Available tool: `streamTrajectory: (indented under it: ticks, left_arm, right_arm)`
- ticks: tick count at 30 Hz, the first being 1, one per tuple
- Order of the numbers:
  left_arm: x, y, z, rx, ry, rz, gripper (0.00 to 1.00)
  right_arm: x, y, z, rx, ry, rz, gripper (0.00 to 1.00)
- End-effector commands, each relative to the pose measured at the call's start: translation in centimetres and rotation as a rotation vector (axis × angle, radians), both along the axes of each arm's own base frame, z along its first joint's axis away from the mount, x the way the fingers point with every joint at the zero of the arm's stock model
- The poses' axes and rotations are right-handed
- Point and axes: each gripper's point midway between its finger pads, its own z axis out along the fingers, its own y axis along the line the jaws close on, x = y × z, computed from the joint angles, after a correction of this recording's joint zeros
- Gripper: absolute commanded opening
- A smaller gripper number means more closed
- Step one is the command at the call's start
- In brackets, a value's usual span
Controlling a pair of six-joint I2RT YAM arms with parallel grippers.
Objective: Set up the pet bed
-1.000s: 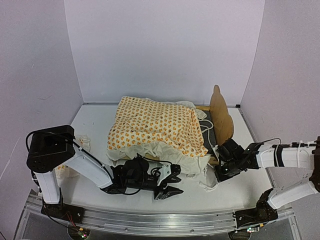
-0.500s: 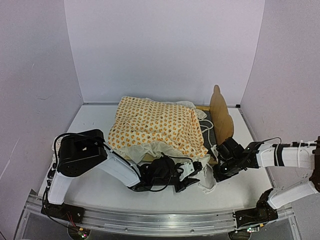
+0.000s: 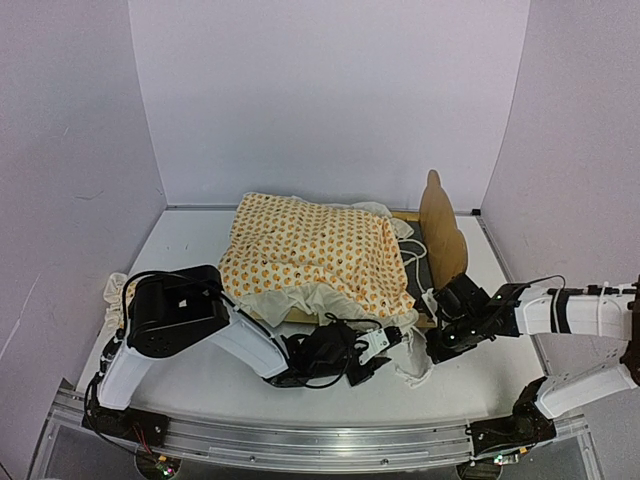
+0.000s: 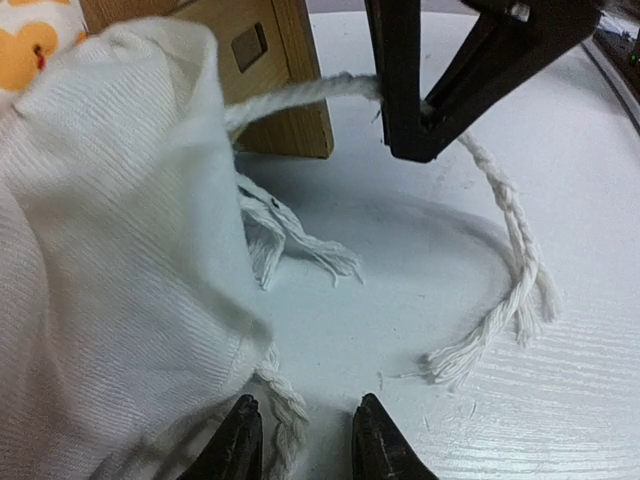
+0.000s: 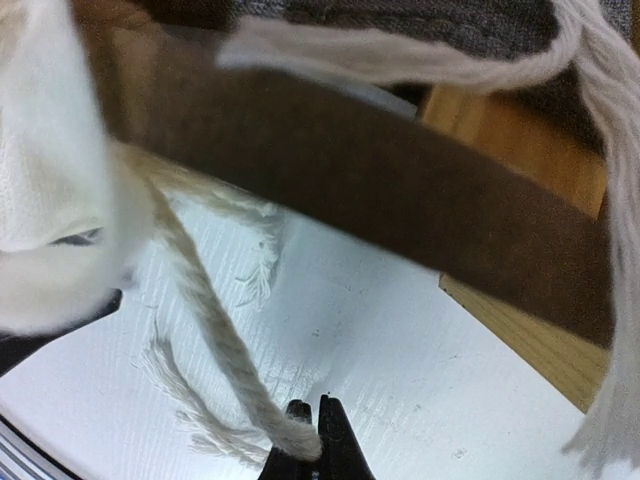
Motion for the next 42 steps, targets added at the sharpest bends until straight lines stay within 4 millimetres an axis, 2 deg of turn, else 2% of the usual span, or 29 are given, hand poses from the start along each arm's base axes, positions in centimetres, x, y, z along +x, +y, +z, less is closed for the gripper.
streamTrajectory:
  ticks: [1,5,7,13,15,17,19,20,21,23,25,27,28,30,32,35,37,39,42]
  left_arm:
    - [0.6,-1.0,0.3,0.005,-0.018,0.009,0.31]
    - [1.6,-0.7,-0.7,0.037,-0.016,0.047,0.34]
    - [1.6,-0.5,-1.2,0.067,-0.018,0.048,0.31]
    - [0.9,1.3,-3.0,0.21,0.002,0.027,0.06]
    - [-0.1,1.8,-3.5,0.27,0.032,-0.022,0.04]
    - [-2.4,2.3,-3.0,0.301,0.09,-0.135,0.0]
    - [-6.4,3.4,-0.5,0.253,0.156,-0.32,0.0]
    - [-8.0,3.8,3.0,0.171,0.162,-0.393,0.0]
    - [-9.6,4.4,5.7,0.086,0.163,-0.463,0.0]
    - [-11.6,6.0,9.9,-0.043,0.128,-0.526,0.0]
    - [-12.6,7.5,13.2,-0.14,0.099,-0.55,0.0]
    - [-12.7,8.3,15.6,-0.207,0.088,-0.539,0.0]
    - [-12.7,8.6,16.6,-0.239,0.09,-0.53,0.0]
    - [-12.6,9.3,17.2,-0.275,0.114,-0.5,0.0]
    - [-12.3,9.9,16.7,-0.286,0.151,-0.46,0.0]
    - [-11.3,10.6,14.8,-0.262,0.191,-0.371,0.0]
    - [-9.5,10.9,13.4,-0.241,0.2,-0.25,0.0]
    - [-8.3,11.3,12.1,-0.214,0.19,-0.173,0.0]
    - [-7.8,12.2,10.5,-0.189,0.228,-0.116,0.0]
  right_arm:
    - [1.2,1.2,1.9,0.066,-0.049,-0.006,0.0]
    - [1.2,1.3,2.0,0.069,-0.051,-0.003,0.0]
    - [1.2,1.3,2.0,0.069,-0.052,-0.004,0.0]
    - [1.2,1.3,2.2,0.076,-0.053,-0.006,0.0]
    - [1.2,1.4,2.4,0.079,-0.057,-0.005,0.0]
    - [1.3,1.3,2.5,0.08,-0.063,-0.009,0.0]
    - [1.5,1.1,2.6,0.066,-0.068,-0.016,0.0]
    - [1.5,1.0,2.5,0.055,-0.069,-0.018,0.0]
    - [1.5,0.8,2.4,0.044,-0.07,-0.021,0.0]
    - [1.7,0.1,1.9,0.013,-0.074,-0.04,0.0]
    - [1.8,-0.7,1.5,-0.026,-0.079,-0.074,0.0]
    - [2.0,-1.6,1.2,-0.059,-0.09,-0.109,0.0]
    - [2.1,-1.9,1.1,-0.069,-0.097,-0.118,0.0]
    - [2.4,-2.5,1.2,-0.091,-0.115,-0.144,0.0]
    - [2.5,-2.9,1.4,-0.104,-0.131,-0.156,0.0]
    - [2.7,-3.6,1.9,-0.132,-0.153,-0.161,0.0]
    - [2.4,-3.8,2.1,-0.145,-0.154,-0.141,0.0]
    - [1.9,-3.5,2.6,-0.137,-0.141,-0.09,0.0]
    - [0.6,-2.9,3.7,-0.119,-0.097,0.021,0.0]
